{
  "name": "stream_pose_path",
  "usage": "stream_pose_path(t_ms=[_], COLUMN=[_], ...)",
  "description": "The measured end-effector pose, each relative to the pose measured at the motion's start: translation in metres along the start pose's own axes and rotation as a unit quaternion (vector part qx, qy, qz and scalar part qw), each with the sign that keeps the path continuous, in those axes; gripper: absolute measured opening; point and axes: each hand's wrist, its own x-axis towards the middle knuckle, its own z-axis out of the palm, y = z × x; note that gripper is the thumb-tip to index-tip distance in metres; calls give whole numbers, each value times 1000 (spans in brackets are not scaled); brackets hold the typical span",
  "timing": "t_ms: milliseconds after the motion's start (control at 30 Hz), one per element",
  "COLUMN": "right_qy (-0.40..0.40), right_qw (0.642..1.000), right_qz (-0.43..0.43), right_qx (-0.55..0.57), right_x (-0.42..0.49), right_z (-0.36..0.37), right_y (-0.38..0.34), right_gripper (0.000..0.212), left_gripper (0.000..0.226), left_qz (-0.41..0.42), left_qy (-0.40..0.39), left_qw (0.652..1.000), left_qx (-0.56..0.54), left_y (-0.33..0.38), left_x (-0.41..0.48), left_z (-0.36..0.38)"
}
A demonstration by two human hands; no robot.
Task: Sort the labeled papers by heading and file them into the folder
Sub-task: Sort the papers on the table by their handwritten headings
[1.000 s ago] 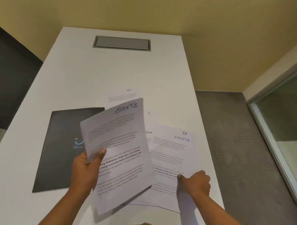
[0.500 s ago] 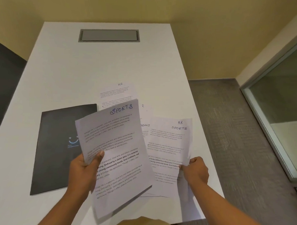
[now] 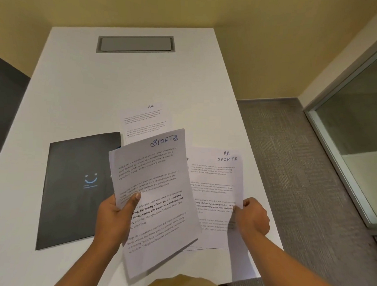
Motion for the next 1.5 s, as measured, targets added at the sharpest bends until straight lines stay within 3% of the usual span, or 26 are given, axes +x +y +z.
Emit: stream_pose_path(t_ms=[100,233,333,433,500,700,900,1000,1100,1200,1333,1433,1500], right_qy=[4,11,-7,-34,-51,-206,-270,-331,-376,-365,-340,-307,-283], right_qw=[1000,983,947,886,864,846,859,843,817,821,826,826,822], right_qz=[-14,-101,-115,-90,-109,-165,-175,-202,-214,-223,-244,-274,-307], right_qx=[27,150,301,454,489,464,399,373,381,378,379,385,387], right_x=[3,5,10,8,1,-35,-62,-69,-71,-69,-68,-67,-65], right_z=[-2,-21,-42,-70,-90,-105,-76,-74,-78,-80,-84,-88,-90], right_y=[-1,-12,-23,-45,-61,-101,-121,-126,-129,-130,-134,-140,-144], right_gripper=[14,12,4,4,4,10,20,30,27,28,25,18,25], left_gripper=[25,22,20,19,17,18,11,9,32,36,26,18,29], left_qz=[-5,-7,-6,-11,-13,-13,-27,-25,-42,-48,13,80,128], left_qy=[6,24,36,46,50,20,-45,-73,-84,-123,-128,-89,-60], left_qw=[1000,999,998,997,997,995,992,990,982,964,973,977,977], left_qx=[-6,-28,-41,-54,-65,-99,-115,-114,-161,-233,-193,-176,-163], left_y=[2,8,11,11,13,29,45,53,65,71,77,84,88], left_x=[1,6,13,20,24,22,9,2,-2,-2,-3,-1,2], left_z=[-3,-13,-23,-30,-33,-25,-5,1,1,0,3,8,10])
